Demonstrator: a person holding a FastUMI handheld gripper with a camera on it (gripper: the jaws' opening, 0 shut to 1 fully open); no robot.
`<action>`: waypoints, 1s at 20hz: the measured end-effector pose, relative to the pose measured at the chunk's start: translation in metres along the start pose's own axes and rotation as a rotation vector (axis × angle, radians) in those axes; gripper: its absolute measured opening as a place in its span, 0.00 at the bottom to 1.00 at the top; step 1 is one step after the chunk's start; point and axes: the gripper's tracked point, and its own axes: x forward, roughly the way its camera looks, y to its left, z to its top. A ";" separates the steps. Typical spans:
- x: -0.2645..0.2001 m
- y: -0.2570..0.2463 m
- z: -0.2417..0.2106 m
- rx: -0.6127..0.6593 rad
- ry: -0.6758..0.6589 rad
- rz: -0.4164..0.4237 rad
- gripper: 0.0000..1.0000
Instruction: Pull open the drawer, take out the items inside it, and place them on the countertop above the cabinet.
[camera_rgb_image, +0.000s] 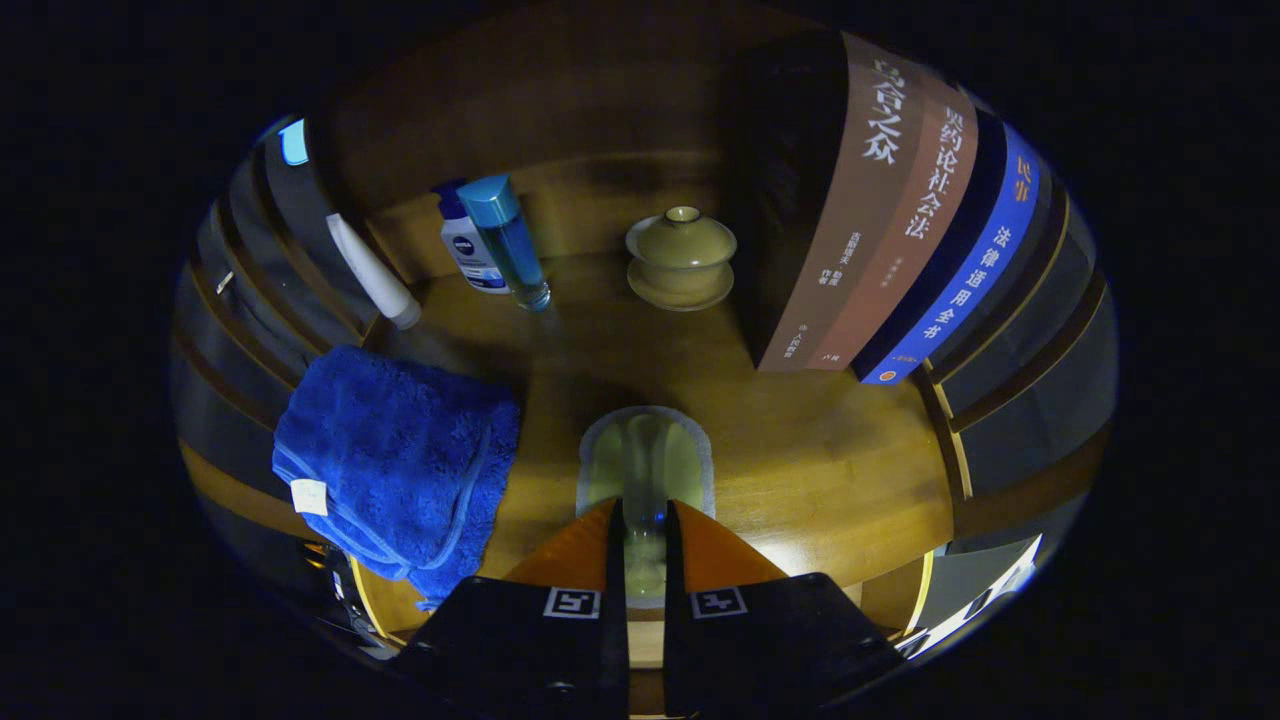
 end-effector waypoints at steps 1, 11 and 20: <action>0.001 -0.002 0.002 0.006 -0.004 0.003 0.18; -0.054 -0.005 0.014 -0.056 -0.262 0.077 0.99; -0.174 0.003 -0.058 0.059 -0.657 0.243 0.99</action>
